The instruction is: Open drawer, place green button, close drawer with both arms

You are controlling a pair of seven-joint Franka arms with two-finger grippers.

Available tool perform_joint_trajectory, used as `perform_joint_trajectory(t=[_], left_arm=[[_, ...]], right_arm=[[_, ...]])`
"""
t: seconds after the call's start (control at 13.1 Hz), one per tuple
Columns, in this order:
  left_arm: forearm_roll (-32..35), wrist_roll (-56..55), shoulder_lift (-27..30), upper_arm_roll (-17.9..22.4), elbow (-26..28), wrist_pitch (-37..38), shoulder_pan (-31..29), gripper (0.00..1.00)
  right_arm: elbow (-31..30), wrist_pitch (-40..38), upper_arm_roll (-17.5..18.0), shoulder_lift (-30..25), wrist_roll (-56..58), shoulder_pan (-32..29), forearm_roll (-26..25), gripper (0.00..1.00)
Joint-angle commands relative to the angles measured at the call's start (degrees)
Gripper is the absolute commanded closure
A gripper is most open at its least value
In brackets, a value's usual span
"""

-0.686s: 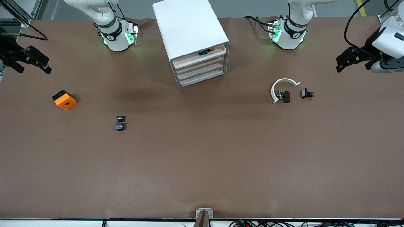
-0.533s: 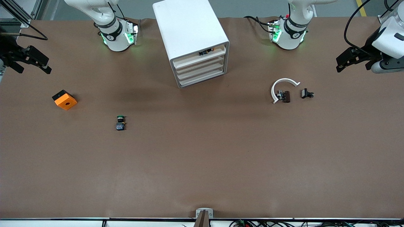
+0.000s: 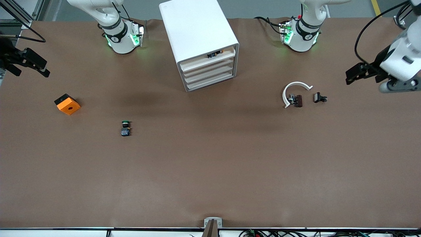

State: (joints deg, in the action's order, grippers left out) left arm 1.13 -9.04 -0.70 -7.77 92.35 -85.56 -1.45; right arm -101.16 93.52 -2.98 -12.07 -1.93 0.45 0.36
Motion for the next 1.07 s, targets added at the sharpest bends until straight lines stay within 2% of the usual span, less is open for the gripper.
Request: perform_joint_trajectory(t=[0.0, 0.3, 0.46, 0.61, 0.84, 0.99], left_arm=[[-0.86, -7.09, -7.71, -1.72, -2.44, 1.44, 1.09, 0.00], [-8.75, -24.14, -16.69, -2.52, -2.53, 0.66, 2.67, 0.00], [-11.31, -30.13, -20.90, -2.52, -2.44, -2.05, 3.46, 0.00], [-17.79, -38.37, -25.82, -2.52, -2.35, -5.66, 4.87, 0.00], [-18.61, -52.87, -31.19, -2.43, -2.44, -10.05, 8.99, 0.00], [-18.88, -62.45, -34.53, -2.52, -2.79, -12.43, 10.93, 0.00]], right_arm=[[0.17, -0.45, 0.34, -0.24, 0.61, -0.63, -0.53, 0.00], [0.17, -0.45, 0.34, -0.24, 0.61, -0.63, -0.62, 0.00], [0.17, -0.45, 0.34, -0.24, 0.61, -0.63, -0.53, 0.00], [0.44, -0.45, 0.34, -0.24, 0.09, -0.63, -0.62, 0.00], [2.27, -0.53, 0.25, 0.99, 0.00, -1.07, 0.25, 0.00], [2.81, -0.45, 0.43, 4.75, 0.17, -0.37, -0.26, 0.00]])
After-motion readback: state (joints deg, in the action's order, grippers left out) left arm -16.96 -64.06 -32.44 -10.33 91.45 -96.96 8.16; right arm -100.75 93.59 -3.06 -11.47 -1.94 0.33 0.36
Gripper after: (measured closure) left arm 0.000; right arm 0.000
